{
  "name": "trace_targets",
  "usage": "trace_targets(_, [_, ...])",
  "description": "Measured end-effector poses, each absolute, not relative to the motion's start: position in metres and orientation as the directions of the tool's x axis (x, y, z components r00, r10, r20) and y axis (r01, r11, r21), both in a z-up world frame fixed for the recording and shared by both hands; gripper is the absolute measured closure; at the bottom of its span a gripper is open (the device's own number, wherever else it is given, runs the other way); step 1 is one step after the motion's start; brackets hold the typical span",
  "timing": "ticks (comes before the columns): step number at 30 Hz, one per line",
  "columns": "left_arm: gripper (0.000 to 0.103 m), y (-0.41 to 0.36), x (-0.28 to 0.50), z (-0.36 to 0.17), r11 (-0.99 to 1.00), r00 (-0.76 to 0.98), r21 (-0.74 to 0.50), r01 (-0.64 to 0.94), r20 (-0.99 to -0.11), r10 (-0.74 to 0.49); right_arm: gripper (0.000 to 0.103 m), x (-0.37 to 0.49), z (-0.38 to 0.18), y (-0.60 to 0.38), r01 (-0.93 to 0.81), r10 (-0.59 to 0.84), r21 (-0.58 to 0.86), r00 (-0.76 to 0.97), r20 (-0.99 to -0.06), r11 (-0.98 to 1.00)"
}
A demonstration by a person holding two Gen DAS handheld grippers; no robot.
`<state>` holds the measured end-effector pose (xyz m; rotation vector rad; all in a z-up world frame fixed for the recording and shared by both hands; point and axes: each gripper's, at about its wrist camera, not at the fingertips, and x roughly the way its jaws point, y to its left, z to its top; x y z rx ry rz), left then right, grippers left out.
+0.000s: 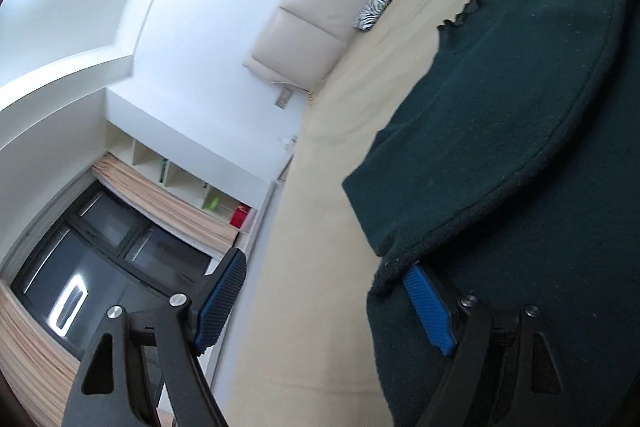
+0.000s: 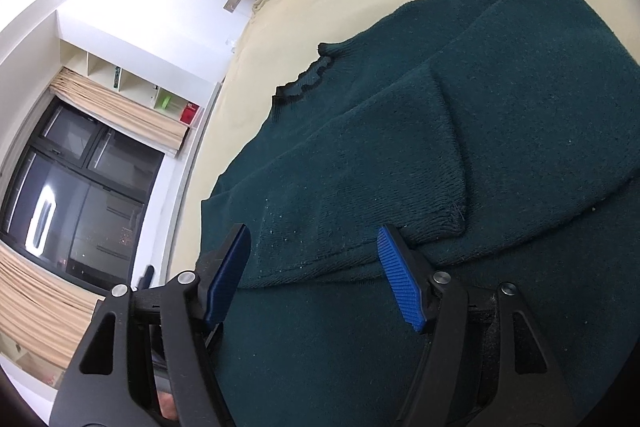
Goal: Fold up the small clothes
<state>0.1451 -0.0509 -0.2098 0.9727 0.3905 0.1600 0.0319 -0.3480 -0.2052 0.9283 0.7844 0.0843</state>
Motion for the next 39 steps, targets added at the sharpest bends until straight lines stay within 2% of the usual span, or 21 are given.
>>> trace_targets(4, [0.021, -0.026, 0.158, -0.201, 0.689, 0.855, 0.724, 0.028, -0.375, 0.359, 0.038, 0.027, -0.204, -0.35, 0.254, 0.392, 0.747, 0.723, -0.569, 0.614])
trace_targets(10, [0.02, -0.003, 0.169, -0.195, 0.795, 0.781, 0.605, -0.045, -0.476, 0.406, 0.038, 0.028, -0.203, -0.346, 0.264, 0.377, 0.729, 0.717, -0.587, 0.632])
trace_targets(18, [0.021, 0.01, 0.164, -0.19, 0.836, 0.76, 0.543, -0.08, -0.509, 0.404, 0.038, 0.03, -0.198, -0.344, 0.273, 0.37, 0.709, 0.702, -0.609, 0.65])
trace_targets(23, [0.022, 0.013, 0.158, -0.184, 0.85, 0.758, 0.525, -0.046, -0.536, 0.372, 0.038, 0.032, -0.185, -0.345, 0.248, 0.372, 0.721, 0.722, -0.583, 0.647])
trace_targets(26, [0.022, 0.021, 0.152, -0.176, 0.843, 0.735, 0.536, -0.051, -0.551, 0.395, 0.038, 0.04, -0.194, -0.345, 0.273, 0.372, 0.692, 0.683, -0.628, 0.669])
trace_targets(30, [0.022, 0.033, 0.143, -0.146, 0.824, 0.747, 0.556, -0.106, -0.502, 0.435, 0.037, 0.036, -0.193, -0.35, 0.273, 0.39, 0.7, 0.672, -0.63, 0.66])
trace_targets(32, [0.022, 0.034, 0.148, -0.125, 0.847, 0.771, 0.519, -0.114, -0.491, 0.405, 0.037, 0.031, -0.18, -0.357, 0.243, 0.381, 0.721, 0.716, -0.585, 0.649])
trace_targets(35, [0.022, 0.017, 0.162, -0.099, 0.919, 0.817, 0.392, -0.047, -0.515, 0.261, 0.037, 0.04, -0.171, -0.368, 0.218, 0.395, 0.756, 0.745, -0.537, 0.617])
trace_targets(37, [0.022, -0.002, 0.183, -0.098, 0.949, 0.817, 0.314, 0.039, -0.556, 0.15, 0.037, 0.051, -0.17, -0.372, 0.218, 0.395, 0.764, 0.751, -0.529, 0.608])
trace_targets(39, [0.021, -0.021, 0.208, -0.116, 0.943, 0.805, 0.321, 0.086, -0.58, 0.124, 0.037, 0.069, -0.18, -0.376, 0.218, 0.423, 0.779, 0.738, -0.525, 0.588])
